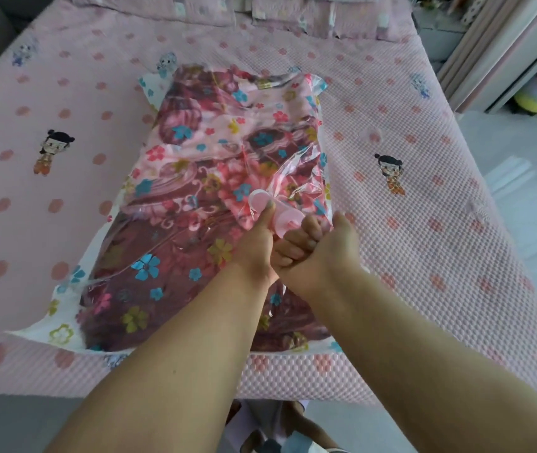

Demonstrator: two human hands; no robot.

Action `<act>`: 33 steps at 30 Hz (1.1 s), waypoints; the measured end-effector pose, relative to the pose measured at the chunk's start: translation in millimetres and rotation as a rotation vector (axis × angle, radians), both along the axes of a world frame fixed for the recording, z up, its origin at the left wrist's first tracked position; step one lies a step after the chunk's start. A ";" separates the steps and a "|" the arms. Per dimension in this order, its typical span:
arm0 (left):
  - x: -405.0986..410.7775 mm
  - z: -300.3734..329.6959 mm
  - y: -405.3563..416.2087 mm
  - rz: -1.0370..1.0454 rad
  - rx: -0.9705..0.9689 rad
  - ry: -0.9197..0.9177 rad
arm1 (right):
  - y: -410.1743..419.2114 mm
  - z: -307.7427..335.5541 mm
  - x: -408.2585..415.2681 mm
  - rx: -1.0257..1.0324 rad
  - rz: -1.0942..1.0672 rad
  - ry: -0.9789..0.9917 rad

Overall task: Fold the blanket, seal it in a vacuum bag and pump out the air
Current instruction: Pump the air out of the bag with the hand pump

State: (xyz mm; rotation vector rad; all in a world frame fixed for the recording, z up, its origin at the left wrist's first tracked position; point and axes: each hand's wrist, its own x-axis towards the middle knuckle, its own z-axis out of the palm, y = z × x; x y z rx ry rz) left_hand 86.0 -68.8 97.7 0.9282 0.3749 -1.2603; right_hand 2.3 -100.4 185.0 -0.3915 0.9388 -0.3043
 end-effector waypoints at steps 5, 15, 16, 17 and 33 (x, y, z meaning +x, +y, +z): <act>-1.5 2.0 -0.4 0.095 -0.001 -0.022 | 7.7 1.5 -35.5 0.022 0.092 -0.098; 1.4 2.7 0.9 -0.062 0.080 -0.109 | -1.4 -5.6 6.7 -0.069 0.062 -0.027; 2.5 2.1 1.2 -0.039 0.080 -0.094 | 3.5 -4.4 -2.9 -0.087 0.096 -0.059; 3.0 0.2 0.6 0.024 0.065 -0.059 | 9.1 -1.4 -18.2 -0.060 0.122 -0.106; -0.3 1.2 5.1 0.181 0.038 -0.017 | 26.3 2.2 -54.5 -0.003 0.184 -0.153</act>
